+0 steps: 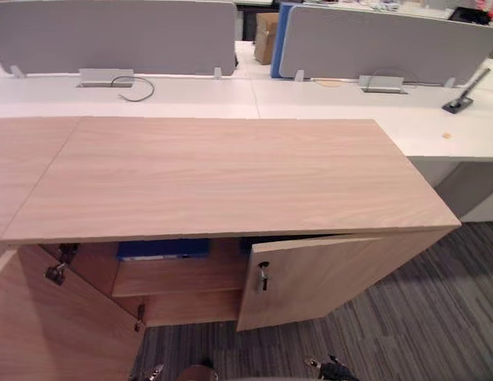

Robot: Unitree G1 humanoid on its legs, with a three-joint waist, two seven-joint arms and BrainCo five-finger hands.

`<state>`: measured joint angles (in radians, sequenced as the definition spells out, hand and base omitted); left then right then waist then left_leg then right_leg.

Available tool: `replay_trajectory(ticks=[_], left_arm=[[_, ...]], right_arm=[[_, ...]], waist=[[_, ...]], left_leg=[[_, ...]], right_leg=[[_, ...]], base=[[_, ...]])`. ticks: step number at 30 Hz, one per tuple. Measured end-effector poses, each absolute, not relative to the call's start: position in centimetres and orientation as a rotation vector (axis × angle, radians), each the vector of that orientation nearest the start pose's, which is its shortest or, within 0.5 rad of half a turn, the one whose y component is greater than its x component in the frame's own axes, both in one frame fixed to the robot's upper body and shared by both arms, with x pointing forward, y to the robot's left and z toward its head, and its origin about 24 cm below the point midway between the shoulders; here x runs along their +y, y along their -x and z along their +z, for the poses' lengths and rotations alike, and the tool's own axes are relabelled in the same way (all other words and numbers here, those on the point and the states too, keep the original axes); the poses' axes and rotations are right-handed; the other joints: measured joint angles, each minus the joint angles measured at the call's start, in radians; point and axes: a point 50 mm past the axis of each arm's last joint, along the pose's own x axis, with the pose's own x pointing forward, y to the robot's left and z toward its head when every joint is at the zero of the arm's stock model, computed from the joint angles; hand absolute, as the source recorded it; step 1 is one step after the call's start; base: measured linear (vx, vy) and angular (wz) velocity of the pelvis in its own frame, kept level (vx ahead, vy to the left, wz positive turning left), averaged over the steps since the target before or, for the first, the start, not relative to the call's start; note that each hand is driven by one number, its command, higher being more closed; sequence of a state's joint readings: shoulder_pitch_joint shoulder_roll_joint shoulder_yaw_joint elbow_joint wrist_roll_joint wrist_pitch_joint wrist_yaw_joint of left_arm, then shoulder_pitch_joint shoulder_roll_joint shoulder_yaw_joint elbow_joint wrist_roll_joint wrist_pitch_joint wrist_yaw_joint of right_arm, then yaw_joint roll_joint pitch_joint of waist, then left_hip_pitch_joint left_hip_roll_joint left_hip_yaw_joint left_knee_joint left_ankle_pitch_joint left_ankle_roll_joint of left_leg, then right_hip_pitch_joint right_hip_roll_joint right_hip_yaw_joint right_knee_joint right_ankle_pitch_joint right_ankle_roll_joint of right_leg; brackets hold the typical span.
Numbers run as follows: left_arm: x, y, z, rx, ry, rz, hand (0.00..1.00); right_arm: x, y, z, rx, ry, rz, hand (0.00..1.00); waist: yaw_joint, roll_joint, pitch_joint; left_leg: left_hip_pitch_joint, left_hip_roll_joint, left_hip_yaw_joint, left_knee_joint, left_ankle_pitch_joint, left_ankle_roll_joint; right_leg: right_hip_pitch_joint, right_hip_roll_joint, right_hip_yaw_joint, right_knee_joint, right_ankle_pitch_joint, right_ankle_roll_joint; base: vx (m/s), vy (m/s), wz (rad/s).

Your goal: Walk over to the cabinet, pick up the folder, carry it to the office cabinet, place the folder inside the office cabinet, then close the office cabinet door

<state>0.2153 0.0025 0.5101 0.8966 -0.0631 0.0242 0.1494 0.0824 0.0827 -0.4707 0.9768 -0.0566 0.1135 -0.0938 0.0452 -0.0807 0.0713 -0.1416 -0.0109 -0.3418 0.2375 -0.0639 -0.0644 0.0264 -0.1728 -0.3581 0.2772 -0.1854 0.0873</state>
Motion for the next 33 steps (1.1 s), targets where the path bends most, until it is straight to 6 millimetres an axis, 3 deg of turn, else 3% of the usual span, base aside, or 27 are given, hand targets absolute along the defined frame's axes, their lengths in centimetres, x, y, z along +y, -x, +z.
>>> replay_trajectory(ticks=[1, 3, 4, 5, 6, 7, 9, 12, 14, 17, 20, 23, 25, 28, 29, 33], left_arm=[[23.6, -4.4, -15.6, 1.103, 0.204, 0.742, 0.0], [23.7, -4.6, -15.7, 1.1, 0.215, 0.754, 0.0], [23.7, -4.6, -15.7, 1.104, 0.224, 0.757, 0.0], [23.4, -4.3, -15.8, 1.111, 0.227, 0.759, 0.0], [23.1, -4.2, -16.0, 1.121, 0.23, 0.752, 0.0], [23.2, -4.3, -16.0, 1.122, 0.224, 0.748, 0.0], [23.9, -4.5, -15.8, 1.121, 0.175, 0.723, 0.0], [24.0, -4.8, -15.7, 1.12, 0.143, 0.696, 0.0], [24.0, -4.9, -15.7, 1.119, 0.143, 0.697, 0.0], [24.1, -4.5, -15.7, 1.132, 0.112, 0.698, 0.0], [24.2, -4.5, -15.7, 1.134, 0.09, 0.688, 0.0], [24.2, -4.7, -15.6, 1.131, 0.065, 0.669, 0.0], [24.2, -4.6, -15.6, 1.139, 0.043, 0.656, 0.0], [24.1, -4.0, -15.7, 1.16, 0.032, 0.649, 0.0], [24.0, -3.6, -15.8, 1.169, 0.044, 0.665, 0.0], [24.1, -2.9, -15.8, 1.185, 0.075, 0.711, 0.0]], right_arm=[[-18.3, -7.7, -16.7, 1.2, -0.24, -0.499, 0.0], [-18.7, -7.2, -16.8, 1.212, -0.248, -0.526, 0.0], [-19.2, -7.0, -16.9, 1.221, -0.235, -0.537, 0.0], [-19.6, -6.9, -16.8, 1.22, -0.228, -0.546, 0.0], [-20.0, -7.0, -16.8, 1.214, -0.239, -0.572, 0.0], [-20.0, -7.2, -16.8, 1.211, -0.251, -0.584, 0.0], [-19.1, -7.5, -17.0, 1.222, -0.31, -0.594, 0.0], [-18.9, -6.5, -17.2, 1.235, -0.401, -0.671, 0.0], [-18.6, -6.5, -17.3, 1.229, -0.431, -0.684, 0.0], [-18.5, -6.4, -17.3, 1.225, -0.459, -0.71, 0.0], [-18.3, -6.5, -17.3, 1.22, -0.456, -0.705, 0.0], [-18.6, -6.9, -17.1, 1.206, -0.435, -0.696, 0.0], [-18.8, -7.2, -17.0, 1.194, -0.413, -0.678, 0.0], [-19.3, -7.8, -16.6, 1.154, -0.411, -0.688, 0.0], [-19.3, -7.9, -16.6, 1.147, -0.42, -0.694, 0.0], [-19.0, -7.8, -16.7, 1.162, -0.428, -0.681, 0.0]], waist=[[-0.005, 0.0, 0.008], [-0.019, -0.005, 0.015], [-0.022, 0.0, 0.02], [-0.022, 0.012, 0.026], [-0.026, 0.025, 0.037], [-0.024, 0.029, 0.04], [-0.025, 0.002, 0.065], [-0.028, -0.004, 0.067], [-0.024, -0.013, 0.069], [-0.023, -0.02, 0.082], [-0.015, -0.022, 0.09], [-0.003, -0.019, 0.096], [-0.002, -0.006, 0.099], [0.019, 0.001, 0.097], [0.025, 0.002, 0.096], [0.03, -0.006, 0.063]], left_leg=[[-0.018, 0.028, 0.081, -0.018, 0.004, 0.03], [-0.051, 0.075, 0.253, 0.028, 0.007, 0.034], [-0.084, 0.123, 0.441, 0.123, -0.021, 0.028], [-0.086, 0.16, 0.559, 0.196, -0.035, 0.019], [-0.094, 0.182, 0.651, 0.234, -0.082, 0.036], [-0.103, 0.181, 0.658, 0.243, -0.085, 0.043], [-0.104, 0.116, 0.634, 0.187, -0.07, 0.072], [-0.089, 0.027, 0.57, 0.062, -0.002, 0.098], [-0.053, -0.008, 0.55, -0.047, 0.055, 0.109], [0.016, -0.046, 0.502, -0.213, 0.13, 0.111], [0.06, -0.054, 0.461, -0.292, 0.16, 0.119], [0.084, -0.085, 0.381, -0.308, 0.163, 0.127], [0.09, -0.102, 0.307, -0.296, 0.159, 0.142], [0.096, -0.103, 0.252, -0.266, 0.14, 0.147], [0.106, -0.103, 0.236, -0.268, 0.14, 0.143], [0.104, -0.105, 0.215, -0.292, 0.149, 0.116]], right_leg=[[0.019, -0.007, -0.067, 0.004, -0.011, -0.008], [0.033, -0.024, -0.127, -0.011, -0.016, -0.014], [0.059, -0.035, -0.168, -0.01, -0.019, -0.009], [0.07, -0.037, -0.187, -0.005, -0.023, -0.003], [0.076, -0.039, -0.203, 0.019, -0.034, 0.012], [0.072, -0.042, -0.205, 0.032, -0.042, 0.017], [0.063, -0.061, -0.202, 0.005, -0.055, 0.014], [0.082, -0.069, -0.21, -0.051, -0.039, -0.009], [0.091, -0.074, -0.229, -0.081, -0.022, -0.033], [0.121, -0.08, -0.252, -0.09, 0.02, -0.032], [0.129, -0.086, -0.259, -0.033, 0.036, -0.054], [0.123, -0.137, -0.277, 0.103, 0.038, -0.056], [0.057, -0.181, -0.198, 0.28, 0.04, -0.082], [0.013, -0.166, -0.034, 0.294, -0.014, -0.02], [0.011, -0.168, -0.025, 0.259, -0.026, 0.005], [0.009, -0.135, -0.053, 0.056, -0.011, 0.004]], base=[[0.03, -0.169, 1.22], [0.01, -0.1, 1.09], [0.08, 0.005, 1.02], [0.13, 0.105, 1.05], [0.15, 0.149, 0.68], [0.06, 0.212, 0.61], [-0.01, 0.151, 0.61], [-0.03, 0.092, 0.83], [0.02, 0.037, 0.52], [0.05, 0.023, 0.53], [0.06, 0.04, 0.5], [0.07, 0.053, 0.72], [0.09, 0.06, 1.03], [0.06, 0.007, 0.7], [0.03, -0.038, 0.46], [-0.01, -0.161, 0.19]])
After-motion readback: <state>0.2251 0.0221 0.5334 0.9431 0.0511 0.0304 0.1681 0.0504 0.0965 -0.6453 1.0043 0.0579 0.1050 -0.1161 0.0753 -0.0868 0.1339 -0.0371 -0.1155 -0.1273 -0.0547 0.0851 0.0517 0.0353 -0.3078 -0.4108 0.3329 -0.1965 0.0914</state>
